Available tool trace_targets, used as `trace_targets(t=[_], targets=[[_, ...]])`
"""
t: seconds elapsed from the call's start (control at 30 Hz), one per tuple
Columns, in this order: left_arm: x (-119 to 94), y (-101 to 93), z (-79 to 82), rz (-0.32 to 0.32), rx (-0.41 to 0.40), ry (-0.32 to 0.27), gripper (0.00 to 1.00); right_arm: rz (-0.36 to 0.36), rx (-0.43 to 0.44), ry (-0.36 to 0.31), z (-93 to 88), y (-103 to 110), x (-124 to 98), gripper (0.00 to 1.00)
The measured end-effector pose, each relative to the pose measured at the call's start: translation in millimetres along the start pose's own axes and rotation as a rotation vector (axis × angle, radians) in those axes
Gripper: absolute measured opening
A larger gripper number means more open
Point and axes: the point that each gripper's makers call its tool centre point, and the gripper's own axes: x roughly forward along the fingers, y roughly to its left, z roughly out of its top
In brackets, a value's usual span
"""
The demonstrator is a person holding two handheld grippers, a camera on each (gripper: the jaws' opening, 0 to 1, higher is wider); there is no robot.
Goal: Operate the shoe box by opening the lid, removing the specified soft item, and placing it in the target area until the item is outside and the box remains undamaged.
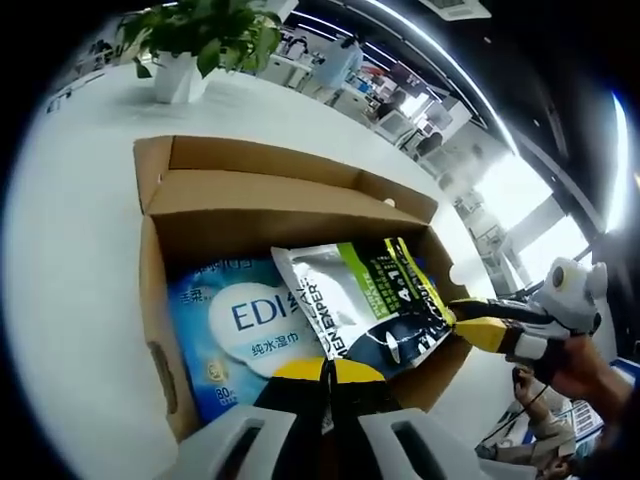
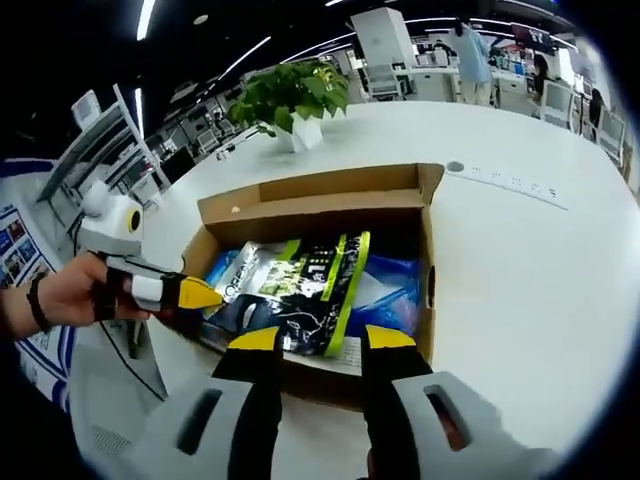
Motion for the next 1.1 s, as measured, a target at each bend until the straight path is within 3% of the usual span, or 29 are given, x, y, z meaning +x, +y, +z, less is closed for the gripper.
trace_targets(t=[0.23, 0.37, 0.9, 1.1], targets=[[0, -0.8, 3.1, -0.002, -0.003, -0.007, 0.0, -0.019, 0.012, 0.001, -1.5, 0, 3, 0.15], [-1, -0.4, 2.9, 0.001, 0.0, -0.006, 0.0, -0.031, 0.017, -0.021, 3.5, -5, 0, 0.03], [-9, -20.5, 14.5, -0.033, 0.016, -0.038, 0.0, -0.017, 0.034, -0.057, 5.6, -4, -13, 0.01], [-11, -30.4, 20.1, -0.035, 0.062, -0.046, 0.0, -0.022, 0.028, -0.078, 8.8, -4, -21, 0.01]])
